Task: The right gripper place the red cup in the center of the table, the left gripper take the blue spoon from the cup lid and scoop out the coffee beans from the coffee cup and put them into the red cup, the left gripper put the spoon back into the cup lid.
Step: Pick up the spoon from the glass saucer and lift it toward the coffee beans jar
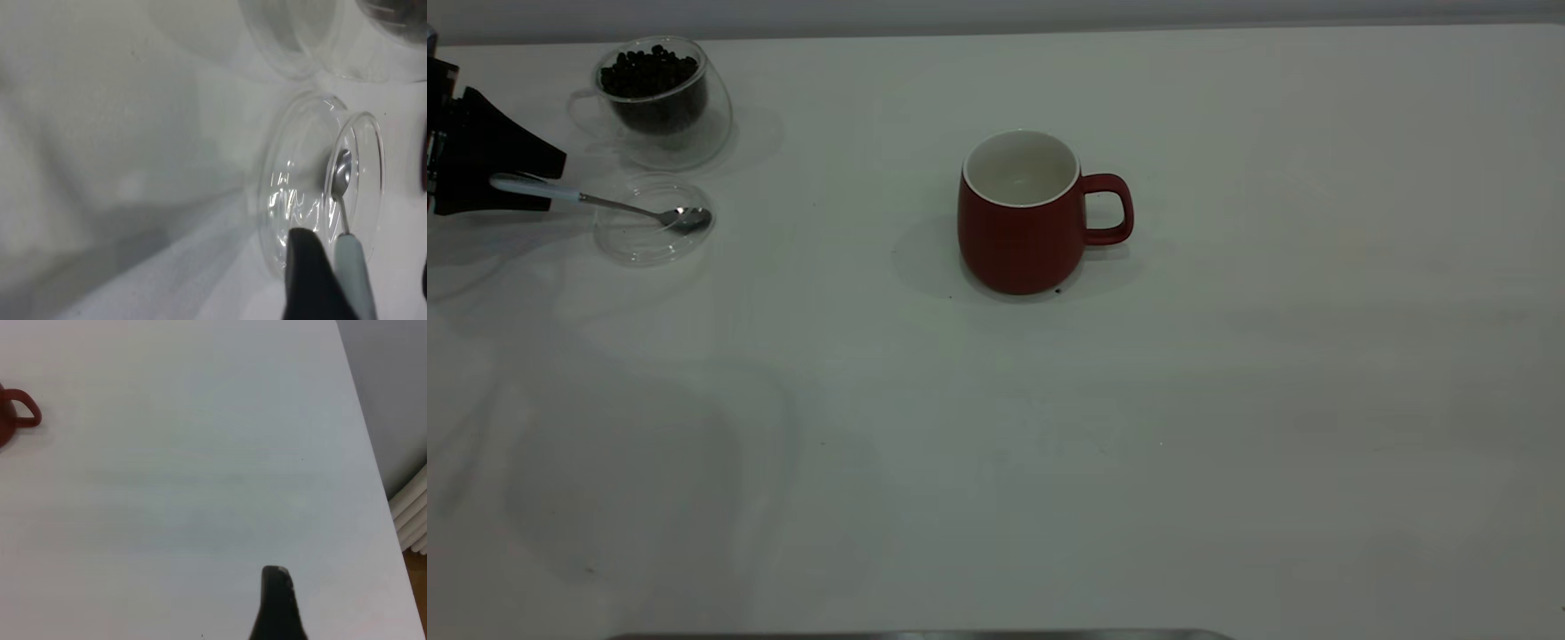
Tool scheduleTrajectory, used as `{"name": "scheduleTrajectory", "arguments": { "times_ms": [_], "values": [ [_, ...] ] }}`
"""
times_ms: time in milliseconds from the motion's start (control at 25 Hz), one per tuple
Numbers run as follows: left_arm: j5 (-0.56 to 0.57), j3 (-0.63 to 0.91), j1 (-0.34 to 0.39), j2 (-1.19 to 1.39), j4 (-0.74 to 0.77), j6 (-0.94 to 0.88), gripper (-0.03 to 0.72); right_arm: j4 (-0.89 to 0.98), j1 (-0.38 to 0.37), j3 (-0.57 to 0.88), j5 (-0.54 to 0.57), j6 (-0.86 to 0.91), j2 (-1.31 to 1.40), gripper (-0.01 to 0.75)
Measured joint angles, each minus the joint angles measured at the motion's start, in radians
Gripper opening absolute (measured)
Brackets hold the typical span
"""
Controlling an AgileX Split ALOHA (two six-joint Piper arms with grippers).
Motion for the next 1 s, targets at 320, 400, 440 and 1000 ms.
{"name": "scheduleTrajectory", "arguments": {
  "times_ms": [320, 400, 440, 1000],
  "values": [
    [0.003, 0.000, 0.000, 0.000, -0.002, -0.022, 0.189, 0.000, 0.000, 0.000, 0.000, 0.000, 0.000, 0.590],
    [0.003, 0.000, 0.000, 0.000, -0.015, -0.026, 0.165, 0.000, 0.000, 0.000, 0.000, 0.000, 0.000, 0.590],
    [0.003, 0.000, 0.000, -0.001, -0.017, -0.027, 0.159, 0.000, 0.000, 0.000, 0.000, 0.000, 0.000, 0.590],
    [0.003, 0.000, 0.000, -0.085, 0.128, -0.170, 0.130, 0.000, 0.000, 0.000, 0.000, 0.000, 0.000, 0.590]
  ]
}}
